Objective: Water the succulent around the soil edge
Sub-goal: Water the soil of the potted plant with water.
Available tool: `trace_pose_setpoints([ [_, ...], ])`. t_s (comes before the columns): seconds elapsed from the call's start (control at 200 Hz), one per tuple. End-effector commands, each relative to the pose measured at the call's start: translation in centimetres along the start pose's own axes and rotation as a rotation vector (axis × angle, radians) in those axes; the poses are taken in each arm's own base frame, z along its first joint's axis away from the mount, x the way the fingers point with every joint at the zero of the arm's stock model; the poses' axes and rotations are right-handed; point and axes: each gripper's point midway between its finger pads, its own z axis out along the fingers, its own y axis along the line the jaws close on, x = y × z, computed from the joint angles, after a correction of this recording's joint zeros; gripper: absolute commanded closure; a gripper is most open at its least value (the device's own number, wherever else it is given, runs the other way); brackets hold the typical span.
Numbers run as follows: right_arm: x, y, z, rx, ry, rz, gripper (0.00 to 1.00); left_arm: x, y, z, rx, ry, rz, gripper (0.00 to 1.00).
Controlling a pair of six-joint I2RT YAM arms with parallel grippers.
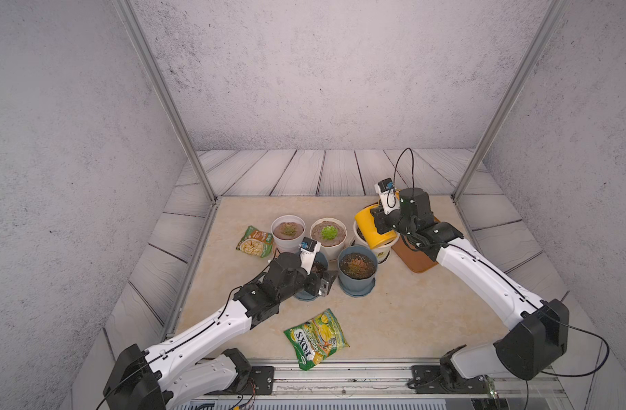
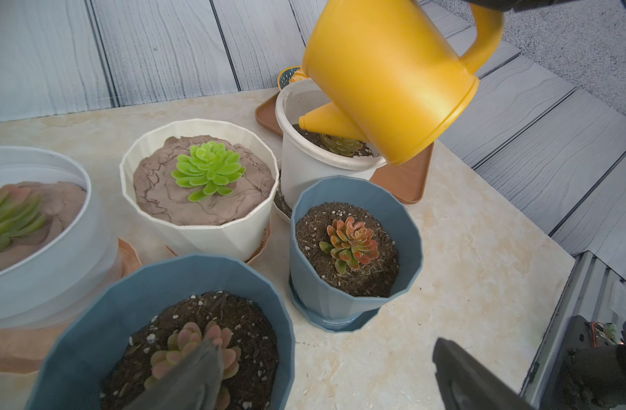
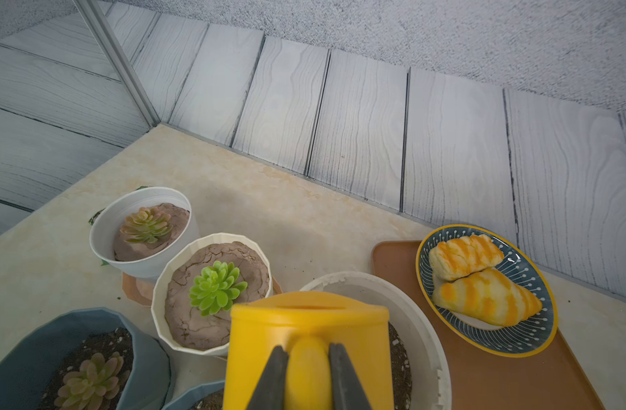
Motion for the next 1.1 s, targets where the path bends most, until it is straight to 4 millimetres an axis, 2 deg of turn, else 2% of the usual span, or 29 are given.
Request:
trace_pose_setpoints([
  [0.0, -1.3, -0.3, 0.6, 0.009, -0.009, -0.016, 1.0, -0.8, 0.0, -0.3, -0.004, -0.015, -0.007, 0.02],
  [0.27, -2.3, -2.0, 2.2, 0.077, 0.015, -0.024, 1.0, -0.5, 0.0, 0.0, -0.006, -0.001, -0.004, 0.02],
  [0.515, -1.7, -4.5, 3.5, 0.14, 0.061, 0.0, 1.0, -0.5, 0.1, 0.1, -0.008, 0.005, -0.003, 0.02],
  [0.746, -1.8, -6.2, 2.9, 0.204, 0.046, 0.006, 1.0, -0.3, 0.0, 0.3, -0.004, 0.011, -0.004, 0.02],
  [1.091, -0.9, -8.4, 1.8, 0.308, 0.075, 0.012, 1.0, -0.2, -0.1, 0.6, 0.004, 0.019, -0.009, 0.02],
])
